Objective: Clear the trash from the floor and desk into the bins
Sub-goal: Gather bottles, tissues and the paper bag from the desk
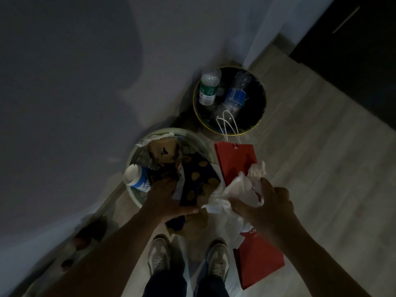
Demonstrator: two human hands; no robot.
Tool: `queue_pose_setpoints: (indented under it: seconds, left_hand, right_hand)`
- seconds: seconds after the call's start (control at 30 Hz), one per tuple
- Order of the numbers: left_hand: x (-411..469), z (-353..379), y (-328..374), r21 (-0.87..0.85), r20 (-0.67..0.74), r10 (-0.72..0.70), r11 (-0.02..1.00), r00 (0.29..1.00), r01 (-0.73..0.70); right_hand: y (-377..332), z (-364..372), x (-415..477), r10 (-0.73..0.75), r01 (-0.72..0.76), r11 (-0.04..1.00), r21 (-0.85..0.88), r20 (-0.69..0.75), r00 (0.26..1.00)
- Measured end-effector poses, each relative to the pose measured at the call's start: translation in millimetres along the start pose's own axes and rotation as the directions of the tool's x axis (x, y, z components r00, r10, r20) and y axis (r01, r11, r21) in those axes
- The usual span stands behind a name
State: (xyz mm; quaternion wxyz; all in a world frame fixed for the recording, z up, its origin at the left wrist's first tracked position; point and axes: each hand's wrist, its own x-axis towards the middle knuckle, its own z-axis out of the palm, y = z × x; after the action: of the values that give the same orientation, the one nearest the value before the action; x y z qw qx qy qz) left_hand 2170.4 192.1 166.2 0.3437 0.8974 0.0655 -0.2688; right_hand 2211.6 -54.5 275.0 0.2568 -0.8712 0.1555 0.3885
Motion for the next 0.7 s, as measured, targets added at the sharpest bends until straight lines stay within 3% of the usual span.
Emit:
queue_pose_setpoints:
  seconds: [0.23,0.4,0.53,0.63,0.7]
  left_hand:
    - [-32,-18,-5,-0.103,-0.257,0.085,0.988,0.963,-0.115]
    - [-62,-38,-35,-0.064,-0.281,-0.056,0.997,0.958,0.039]
    - [-83,-48,-64,-0.153,-0.286,-0.142,0.983,0.948,0.101]
    - [-94,-52,-85,-0.105,-0.304,-0.250,0.968,0.919,0.228]
    - [-97,-52,-96,-0.061,-0.254,-0.297,0.955,0.920,0.292]
  right_hand:
    - [-30,15,-5,-0.075,0.075,0.997,0.010,0.074,0.994]
    - [-75,53,10,-0.117,0.116,0.993,0.010,0.137,0.984]
    - [-111,100,44,-0.078,0.096,0.992,-0.082,0.196,0.977]
    - [-113,124,66,-0.055,0.088,0.988,-0.124,0.243,0.969]
    - [-102,133,75,-0.053,0.087,0.982,-0.170,0.195,0.979]
